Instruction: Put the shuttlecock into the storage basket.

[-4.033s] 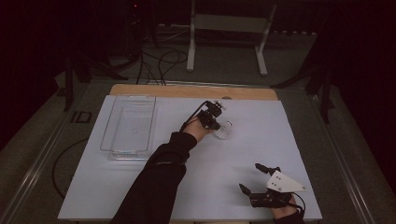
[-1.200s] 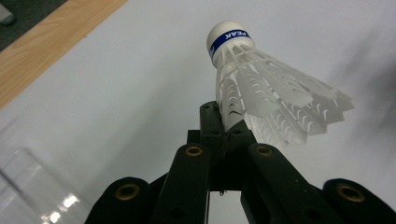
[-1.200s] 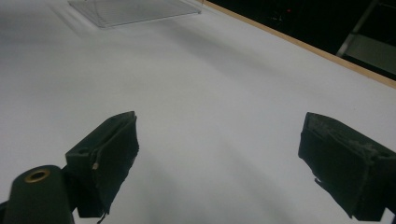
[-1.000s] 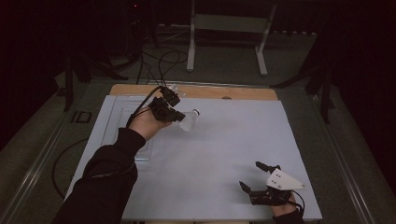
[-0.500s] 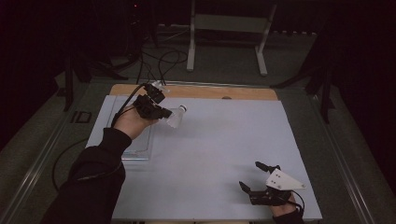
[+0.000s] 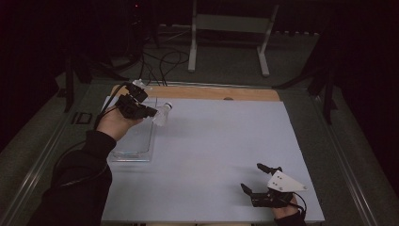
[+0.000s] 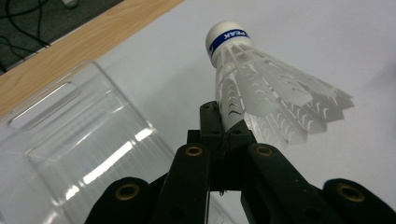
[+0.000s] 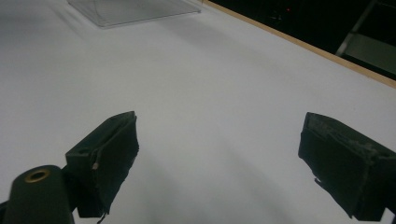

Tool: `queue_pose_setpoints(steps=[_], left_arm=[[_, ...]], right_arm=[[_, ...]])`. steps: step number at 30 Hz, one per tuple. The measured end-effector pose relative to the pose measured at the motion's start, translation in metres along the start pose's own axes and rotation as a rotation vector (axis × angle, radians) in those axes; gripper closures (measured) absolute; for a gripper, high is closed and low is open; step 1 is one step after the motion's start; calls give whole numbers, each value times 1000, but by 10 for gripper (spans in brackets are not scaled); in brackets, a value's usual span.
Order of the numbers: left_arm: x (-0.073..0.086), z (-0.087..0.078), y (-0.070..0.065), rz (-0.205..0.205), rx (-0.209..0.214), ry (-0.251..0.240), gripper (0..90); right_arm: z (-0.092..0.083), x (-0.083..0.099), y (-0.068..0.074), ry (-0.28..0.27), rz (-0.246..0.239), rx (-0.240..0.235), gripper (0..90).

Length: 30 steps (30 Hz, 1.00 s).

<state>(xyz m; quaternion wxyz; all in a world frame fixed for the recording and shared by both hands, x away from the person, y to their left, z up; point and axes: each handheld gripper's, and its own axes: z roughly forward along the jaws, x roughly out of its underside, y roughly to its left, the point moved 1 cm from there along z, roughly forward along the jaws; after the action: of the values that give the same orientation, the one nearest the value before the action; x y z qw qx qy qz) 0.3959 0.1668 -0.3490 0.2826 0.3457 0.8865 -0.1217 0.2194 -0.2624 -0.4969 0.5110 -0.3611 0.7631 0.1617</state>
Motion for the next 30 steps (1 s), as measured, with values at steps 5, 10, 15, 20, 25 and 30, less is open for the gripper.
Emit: queue_pose_setpoints(steps=[5,10,15,20,25,30], left_arm=[[7,-6,9,-34,-9,-6,900],[16,-10,15,-45,-35,3,900],[23,-14,21,-62,-48,8,900],[28,-17,28,-84,-62,7,900],[31,-20,31,-102,-80,-2,900],[36,-17,35,-122,-84,2,900]], right_arm=[[0,0,-1,0,0,2,118],[0,0,0,-3,-1,4,117],[-1,0,0,-6,1,7,118],[-1,0,0,-5,0,8,118],[-1,0,0,-3,0,10,118],[-1,0,0,-3,0,10,118]])
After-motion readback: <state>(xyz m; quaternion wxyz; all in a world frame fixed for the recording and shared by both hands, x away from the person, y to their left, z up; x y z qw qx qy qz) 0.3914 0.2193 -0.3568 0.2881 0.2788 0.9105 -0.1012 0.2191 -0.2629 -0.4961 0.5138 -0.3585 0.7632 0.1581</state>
